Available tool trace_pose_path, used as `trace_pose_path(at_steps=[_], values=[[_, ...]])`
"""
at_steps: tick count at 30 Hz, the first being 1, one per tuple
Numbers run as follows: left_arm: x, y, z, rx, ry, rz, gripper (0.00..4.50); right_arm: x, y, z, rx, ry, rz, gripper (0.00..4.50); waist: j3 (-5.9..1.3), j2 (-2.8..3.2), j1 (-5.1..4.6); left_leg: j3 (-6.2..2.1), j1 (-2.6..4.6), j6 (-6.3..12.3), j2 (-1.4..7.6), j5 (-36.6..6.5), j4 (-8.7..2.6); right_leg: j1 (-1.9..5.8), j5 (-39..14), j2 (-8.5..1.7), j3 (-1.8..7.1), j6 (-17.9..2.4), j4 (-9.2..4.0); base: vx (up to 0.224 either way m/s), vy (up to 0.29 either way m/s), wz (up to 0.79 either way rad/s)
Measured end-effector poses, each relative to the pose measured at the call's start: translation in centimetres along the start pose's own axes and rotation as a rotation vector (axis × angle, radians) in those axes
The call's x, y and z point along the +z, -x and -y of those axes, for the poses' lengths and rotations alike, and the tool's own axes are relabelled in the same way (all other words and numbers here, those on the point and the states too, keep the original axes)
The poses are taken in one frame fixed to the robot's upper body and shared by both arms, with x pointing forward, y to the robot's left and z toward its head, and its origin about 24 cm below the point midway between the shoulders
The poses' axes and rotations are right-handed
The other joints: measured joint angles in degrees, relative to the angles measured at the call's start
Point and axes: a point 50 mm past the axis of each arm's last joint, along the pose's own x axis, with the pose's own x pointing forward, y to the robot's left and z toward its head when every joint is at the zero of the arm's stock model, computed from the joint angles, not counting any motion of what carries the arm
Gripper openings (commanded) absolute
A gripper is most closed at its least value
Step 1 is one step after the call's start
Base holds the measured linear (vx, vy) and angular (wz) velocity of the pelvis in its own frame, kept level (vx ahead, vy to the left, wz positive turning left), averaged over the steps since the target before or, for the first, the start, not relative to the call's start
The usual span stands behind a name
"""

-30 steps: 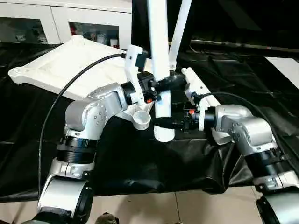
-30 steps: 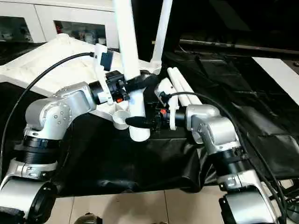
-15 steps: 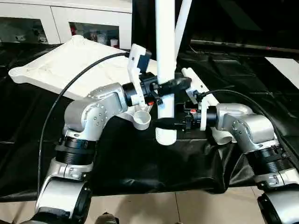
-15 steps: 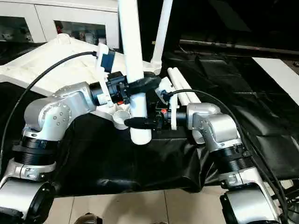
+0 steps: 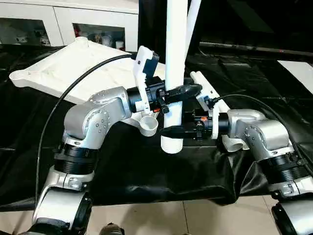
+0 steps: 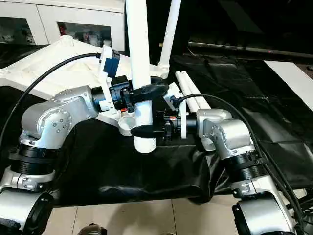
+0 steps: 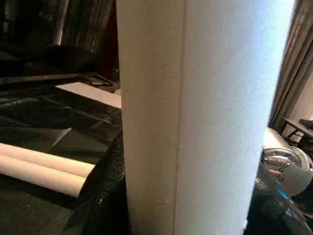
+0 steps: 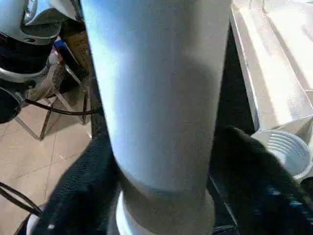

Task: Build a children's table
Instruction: Pick table leg

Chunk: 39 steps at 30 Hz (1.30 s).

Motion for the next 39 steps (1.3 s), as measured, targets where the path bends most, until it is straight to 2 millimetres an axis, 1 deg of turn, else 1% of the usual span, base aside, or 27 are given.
trace_pose_path(at_steps=[2,4,5,6,7,9,10,13,14,15,18,21,24,26,28,31,32,36,39], values=[[0.0,0.0,0.0,-0.001,0.000,0.000,1.85,0.0,0.0,0.0,0.002,-0.001,0.001,2.39,0.00,0.00,-0.01,0.00,0.00,0.00,0.00,0.00,0.00,0.00,0.00,0.00,0.00,0.00,0.01,0.000,0.000,0.00],[0.0,0.0,0.0,-0.001,-0.002,0.002,1.85,0.0,0.0,-0.1,0.011,0.000,0.001,2.26,0.00,0.00,-0.01,0.00,0.00,0.00,0.00,0.00,0.00,0.00,0.01,0.00,0.00,-0.01,0.01,0.000,0.000,0.00],[0.0,0.0,0.0,-0.002,-0.001,0.003,2.41,0.0,0.0,-0.1,0.013,0.002,0.001,2.11,0.00,0.00,-0.01,0.00,0.00,0.00,0.00,0.00,0.00,0.00,0.01,0.00,0.00,-0.01,0.02,0.000,0.000,0.00],[0.0,0.0,0.0,0.001,0.002,0.004,2.41,0.1,0.0,-0.1,0.013,0.004,0.001,2.11,0.00,0.00,0.00,0.00,0.00,0.00,0.00,0.00,0.00,0.00,0.01,0.00,0.00,-0.01,0.02,0.000,0.000,0.00],[0.0,-0.1,-0.1,0.018,0.018,0.006,2.55,0.0,-0.1,-0.1,0.011,0.004,0.000,2.02,0.00,-0.01,0.01,0.00,0.00,0.00,0.00,0.00,0.02,0.00,0.01,0.00,0.00,-0.01,0.03,0.000,0.000,0.00],[-0.1,-0.1,-0.2,0.029,0.033,0.005,2.60,0.0,0.0,-0.1,-0.001,0.005,-0.003,1.99,0.00,-0.01,0.03,0.00,0.00,0.00,0.00,0.00,0.06,0.00,0.01,0.00,0.00,-0.01,0.05,0.000,0.000,0.00],[0.0,-0.2,-0.3,0.032,0.037,0.006,2.82,0.0,0.0,0.0,-0.007,0.006,-0.006,1.95,0.00,-0.01,0.04,0.00,0.00,0.00,0.00,0.00,0.07,0.00,0.00,0.00,0.00,0.00,0.06,0.000,0.000,0.00],[0.0,-0.3,-0.6,0.057,0.036,0.026,3.00,0.0,0.0,0.0,-0.013,0.007,-0.006,1.93,-0.01,-0.01,0.07,0.00,0.00,0.00,0.00,0.00,0.09,0.00,-0.01,-0.01,0.00,0.01,0.07,0.000,0.000,0.00],[0.1,-0.2,-0.8,0.072,0.037,0.038,3.24,0.0,0.0,0.0,-0.014,0.007,-0.006,1.92,-0.01,-0.01,0.06,0.00,-0.01,0.00,0.00,0.00,0.09,0.00,-0.01,-0.01,0.00,0.01,0.07,0.000,0.000,0.00],[0.2,-0.2,-1.0,0.080,0.039,0.042,3.24,0.0,0.0,0.0,-0.016,0.007,-0.006,1.92,-0.01,-0.01,0.06,-0.01,-0.01,0.00,0.00,0.00,0.09,0.00,-0.01,-0.01,0.00,0.02,0.08,0.000,0.000,0.00],[1.3,-0.3,-1.3,0.093,0.030,0.062,3.41,0.0,0.0,0.1,-0.026,0.009,-0.004,1.91,-0.01,-0.01,0.16,-0.01,-0.01,0.00,0.00,0.00,0.11,-0.01,0.00,-0.01,0.00,0.01,0.10,0.000,0.000,0.00],[2.8,-0.2,-1.5,0.096,0.002,0.097,3.41,0.0,-0.2,0.0,-0.021,0.012,0.000,1.91,-0.01,0.00,0.21,-0.01,0.00,0.00,0.00,0.00,0.11,0.01,0.00,-0.01,0.00,0.00,0.09,0.000,0.000,0.00],[2.8,-0.1,-1.6,0.098,0.007,0.103,3.41,0.0,-0.3,0.0,-0.024,0.012,0.000,1.91,-0.01,-0.01,0.33,-0.01,-0.02,0.00,0.00,0.00,0.11,0.00,0.00,-0.01,0.00,-0.01,0.08,0.000,0.000,0.00],[2.8,-0.1,-1.6,0.097,0.010,0.106,3.13,0.0,-0.3,0.1,-0.025,0.011,0.000,1.91,-0.01,-0.01,0.46,-0.01,-0.02,0.01,0.00,0.00,0.11,0.00,0.01,-0.01,0.00,-0.01,0.08,0.000,0.000,0.00],[2.8,-0.1,-1.6,0.091,0.016,0.109,3.03,0.0,-0.3,0.1,-0.029,0.010,0.000,1.91,-0.01,-0.01,0.57,-0.01,-0.02,0.00,0.00,0.00,0.11,0.00,0.01,-0.01,0.00,-0.02,0.08,0.000,0.000,0.00],[2.8,-0.1,-1.6,0.083,0.019,0.112,2.68,0.0,-0.3,0.1,-0.033,0.012,0.000,1.91,-0.01,-0.01,0.74,-0.01,-0.02,0.00,0.00,0.00,0.11,0.00,0.01,-0.01,0.00,-0.02,0.09,0.000,0.000,0.00],[2.8,-0.1,-1.5,0.079,0.021,0.113,2.68,0.0,-0.2,0.1,-0.037,0.017,0.000,1.91,-0.01,-0.01,0.80,-0.01,-0.02,0.00,0.00,0.00,0.11,0.00,0.02,-0.01,0.00,-0.03,0.10,0.000,0.000,0.00],[2.7,-0.2,-1.5,0.066,0.034,0.126,2.27,0.0,-0.2,0.4,-0.067,0.048,-0.005,1.91,-0.01,-0.01,1.27,-0.01,-0.01,0.00,0.00,0.00,0.12,0.00,0.02,-0.01,0.00,-0.03,0.11,0.000,0.000,0.00],[2.8,-0.2,-1.5,0.064,0.035,0.129,2.14,0.0,-0.2,0.5,-0.076,0.055,-0.007,1.91,-0.01,-0.01,1.38,-0.01,-0.01,0.00,0.00,0.00,0.12,0.00,0.02,-0.01,0.00,-0.03,0.11,0.000,0.000,0.00]])
